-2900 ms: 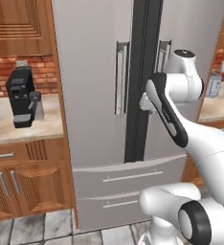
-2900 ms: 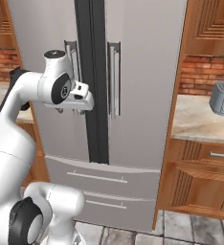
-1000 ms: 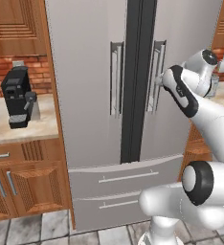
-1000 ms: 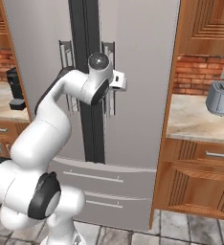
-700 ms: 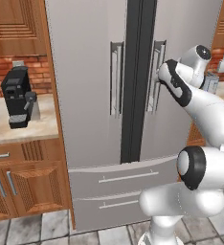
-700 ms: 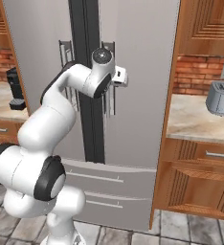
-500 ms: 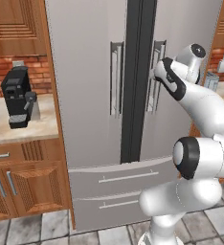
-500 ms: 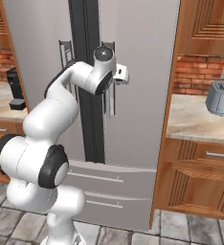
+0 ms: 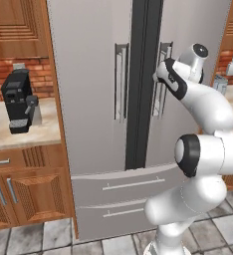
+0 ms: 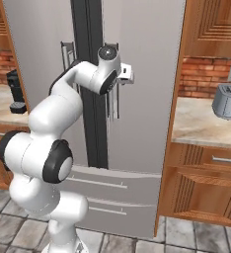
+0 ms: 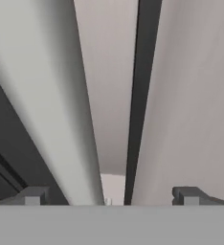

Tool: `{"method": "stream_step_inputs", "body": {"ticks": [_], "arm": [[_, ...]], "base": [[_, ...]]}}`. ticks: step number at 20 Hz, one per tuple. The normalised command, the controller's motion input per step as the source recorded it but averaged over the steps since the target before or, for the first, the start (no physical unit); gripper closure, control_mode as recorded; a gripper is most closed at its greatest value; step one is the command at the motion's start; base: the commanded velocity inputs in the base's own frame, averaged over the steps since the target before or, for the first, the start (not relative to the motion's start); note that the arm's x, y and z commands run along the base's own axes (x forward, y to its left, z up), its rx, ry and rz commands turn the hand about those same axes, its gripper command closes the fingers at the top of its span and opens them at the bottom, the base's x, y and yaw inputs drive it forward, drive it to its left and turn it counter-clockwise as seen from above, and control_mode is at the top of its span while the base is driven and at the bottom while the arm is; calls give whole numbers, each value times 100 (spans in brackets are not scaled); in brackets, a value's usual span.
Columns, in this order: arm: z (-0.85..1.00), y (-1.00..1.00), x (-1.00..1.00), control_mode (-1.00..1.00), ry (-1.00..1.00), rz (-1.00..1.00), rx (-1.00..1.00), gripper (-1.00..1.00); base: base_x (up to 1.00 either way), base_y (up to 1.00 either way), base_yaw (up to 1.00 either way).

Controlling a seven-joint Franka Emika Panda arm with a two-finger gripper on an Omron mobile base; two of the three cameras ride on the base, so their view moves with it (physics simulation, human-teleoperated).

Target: Open the fridge, grab two sodas, and place both sodas inside the bowl with ice on the dining counter.

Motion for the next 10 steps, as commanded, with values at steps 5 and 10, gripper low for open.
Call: {"method": "stream_step_inputs", "body": {"ticks": [5, 10], "arm": [[-13, 0, 53, -100, 0, 0, 0, 100], [-20, 0, 54, -100, 0, 1, 0, 100]], "base": [[0, 0, 0], [0, 0, 0]]}}
